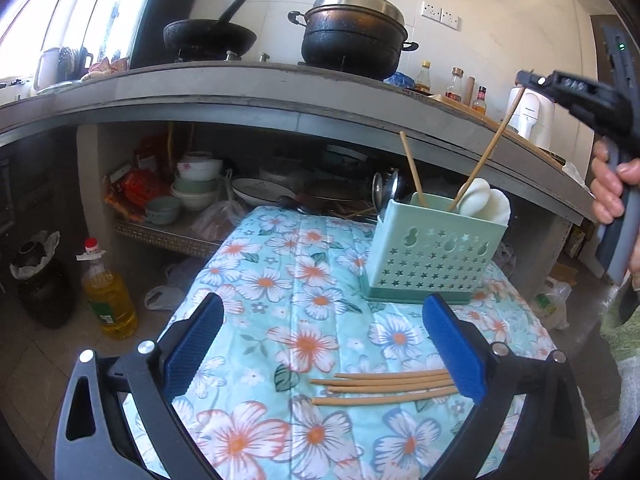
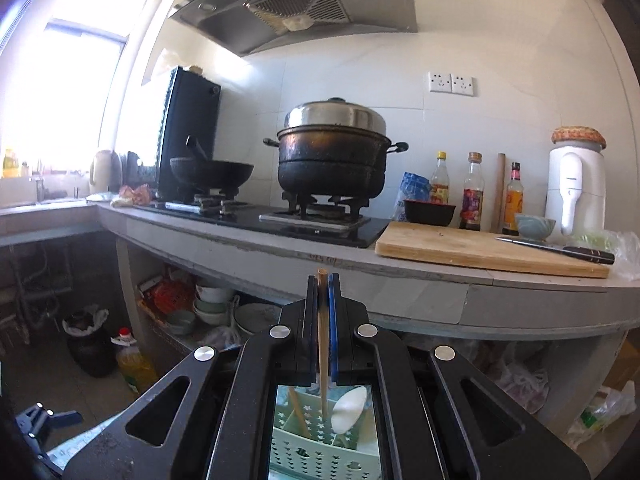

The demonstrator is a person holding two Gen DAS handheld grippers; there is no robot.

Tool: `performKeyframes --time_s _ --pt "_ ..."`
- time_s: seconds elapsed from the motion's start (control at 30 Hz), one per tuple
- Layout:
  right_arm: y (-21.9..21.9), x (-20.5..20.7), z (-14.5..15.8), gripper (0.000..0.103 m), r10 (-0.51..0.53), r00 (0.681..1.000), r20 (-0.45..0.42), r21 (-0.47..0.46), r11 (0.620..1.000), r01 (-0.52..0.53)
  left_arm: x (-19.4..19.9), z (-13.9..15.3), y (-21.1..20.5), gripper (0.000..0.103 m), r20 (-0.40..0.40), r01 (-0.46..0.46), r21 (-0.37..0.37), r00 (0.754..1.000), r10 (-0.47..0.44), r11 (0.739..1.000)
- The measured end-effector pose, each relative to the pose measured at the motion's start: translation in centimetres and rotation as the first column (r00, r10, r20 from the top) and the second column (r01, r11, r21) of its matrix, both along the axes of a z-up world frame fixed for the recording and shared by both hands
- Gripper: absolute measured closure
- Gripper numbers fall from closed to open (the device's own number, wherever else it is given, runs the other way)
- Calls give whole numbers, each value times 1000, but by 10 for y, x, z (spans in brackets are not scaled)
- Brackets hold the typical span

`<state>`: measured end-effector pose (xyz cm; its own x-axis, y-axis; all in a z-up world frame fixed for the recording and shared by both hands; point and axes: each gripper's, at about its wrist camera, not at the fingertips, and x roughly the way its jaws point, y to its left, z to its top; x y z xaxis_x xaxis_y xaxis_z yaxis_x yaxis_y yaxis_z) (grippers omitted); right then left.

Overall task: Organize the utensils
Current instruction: 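Open the left tool to drop the chopstick into the holder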

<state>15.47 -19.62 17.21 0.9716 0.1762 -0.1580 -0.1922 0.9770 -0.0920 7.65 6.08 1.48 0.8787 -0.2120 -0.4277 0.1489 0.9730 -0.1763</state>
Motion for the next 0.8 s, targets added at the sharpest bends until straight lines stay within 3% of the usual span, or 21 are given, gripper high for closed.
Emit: performKeyframes --time_s 0.2,0.23,0.3,0.33,0.6,0.7,0.8 --pt "18 2 -37 97 48 998 -38 -78 996 -51 1 -3 5 6 -10 5 3 1000 -5 1000" --pt "18 -2 -38 88 58 997 -43 -74 995 -61 1 -2 5 6 -7 4 9 1000 -4 1000" --pt "13 -14 -34 71 75 997 -33 -49 996 -77 1 -1 4 6 0 6 26 1000 -6 1000" --pt "9 -20 -30 69 81 996 -23 -33 996 -82 0 -1 4 6 2 6 31 1000 -6 1000" --pt "-32 -80 -8 62 74 997 -30 118 991 -70 -4 6 -5 6 16 22 52 1000 -23 998" --pt "-47 -97 -20 58 67 990 -124 193 980 -42 -5 10 -10 6 21 27 73 999 -29 997" --pt "-59 -104 -58 57 91 952 -293 298 955 0 -5 10 -16 6 9 31 101 999 -32 994"
